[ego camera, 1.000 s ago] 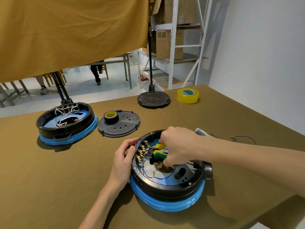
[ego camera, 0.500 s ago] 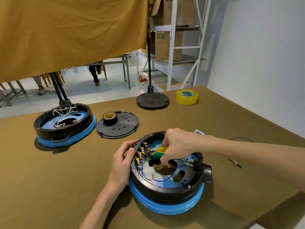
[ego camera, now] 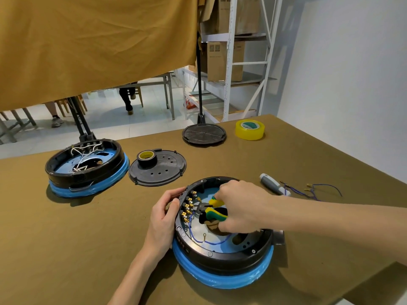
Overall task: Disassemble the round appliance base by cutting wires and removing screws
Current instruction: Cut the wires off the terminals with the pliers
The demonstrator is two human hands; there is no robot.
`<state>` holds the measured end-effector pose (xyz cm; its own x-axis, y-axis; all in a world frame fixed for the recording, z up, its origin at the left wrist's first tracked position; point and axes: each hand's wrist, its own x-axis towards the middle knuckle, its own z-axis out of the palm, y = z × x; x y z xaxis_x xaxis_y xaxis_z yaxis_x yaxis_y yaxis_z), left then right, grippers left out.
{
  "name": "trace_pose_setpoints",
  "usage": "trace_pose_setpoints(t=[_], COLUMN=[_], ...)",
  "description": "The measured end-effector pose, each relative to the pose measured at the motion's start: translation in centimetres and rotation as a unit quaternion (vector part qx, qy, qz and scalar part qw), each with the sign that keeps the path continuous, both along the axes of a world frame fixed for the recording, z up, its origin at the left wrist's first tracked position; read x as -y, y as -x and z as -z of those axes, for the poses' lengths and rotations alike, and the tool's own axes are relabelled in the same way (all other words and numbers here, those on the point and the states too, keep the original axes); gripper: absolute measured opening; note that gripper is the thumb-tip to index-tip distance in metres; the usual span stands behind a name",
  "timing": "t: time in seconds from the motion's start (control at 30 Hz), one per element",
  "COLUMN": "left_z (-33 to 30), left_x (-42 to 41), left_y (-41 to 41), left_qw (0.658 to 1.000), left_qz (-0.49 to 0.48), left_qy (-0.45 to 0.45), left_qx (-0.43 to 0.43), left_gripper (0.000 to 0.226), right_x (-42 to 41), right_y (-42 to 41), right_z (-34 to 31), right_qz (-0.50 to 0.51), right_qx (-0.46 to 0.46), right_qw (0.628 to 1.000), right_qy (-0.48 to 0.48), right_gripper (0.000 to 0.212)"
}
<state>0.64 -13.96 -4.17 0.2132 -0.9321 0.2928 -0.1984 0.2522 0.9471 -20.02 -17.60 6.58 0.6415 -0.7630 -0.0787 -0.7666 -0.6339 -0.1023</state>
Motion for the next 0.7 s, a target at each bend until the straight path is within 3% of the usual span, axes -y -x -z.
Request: trace_pose_setpoints(t=[0.1,0.17,0.27,0.3,0.4,0.47,0.57,0.6,0.7], left_z=[0.1,0.1,0.1,0.1,0.0,0.0,0.0,0.1,0.1], left_x=[0.0,-0.1,0.0,0.0,-0.1,-0.1,0.0,0.0,0.0], left_y=[0.0,0.0,0.0,0.0,0.0,0.0,-0.1,-0.1,-0.1], left_qw=[1.0,1.0,1.0,1.0,1.0,1.0,1.0,1.0,1.0], left_qz=[0.0,0.004,0.008,0.009,0.008,0.01,0.016,0.017,0.013], left_qy=[-0.002,-0.004,0.003,0.005,0.005,0.004,0.004,0.004,0.002], left_qx=[0.005,0.001,-0.008,-0.008,-0.003,-0.004,-0.01,-0.011,-0.003], left_gripper=[0.03,0.03,0.027,0.028,0.038,0.037,0.031,0.031,0.033], right_x=[1.5,1.3,-0.3,-0.2,1.2,1.0,-0.5,-0.4,0.7], right_y=[0.1,0.1,0.1,0.1,0.4,0.4,0.4,0.5,0.6], right_z=[-1.1,-1.2,0.2,0.2,-0.9,-0.9,0.4,0.4,-0.6], right_qz=[0.079,0.066,-0.006,0.001,0.075,0.059,-0.007,-0.003,0.063], right_qx=[0.055,0.046,-0.003,0.006,0.072,0.055,0.0,0.006,0.075], right_qw=[0.983,0.988,1.0,1.0,0.983,0.988,1.0,1.0,0.986], right_qy=[-0.155,-0.129,0.025,0.01,-0.154,-0.131,0.028,0.018,-0.132], right_gripper=[0.047,0.047,0.044,0.043,0.039,0.042,0.049,0.048,0.038])
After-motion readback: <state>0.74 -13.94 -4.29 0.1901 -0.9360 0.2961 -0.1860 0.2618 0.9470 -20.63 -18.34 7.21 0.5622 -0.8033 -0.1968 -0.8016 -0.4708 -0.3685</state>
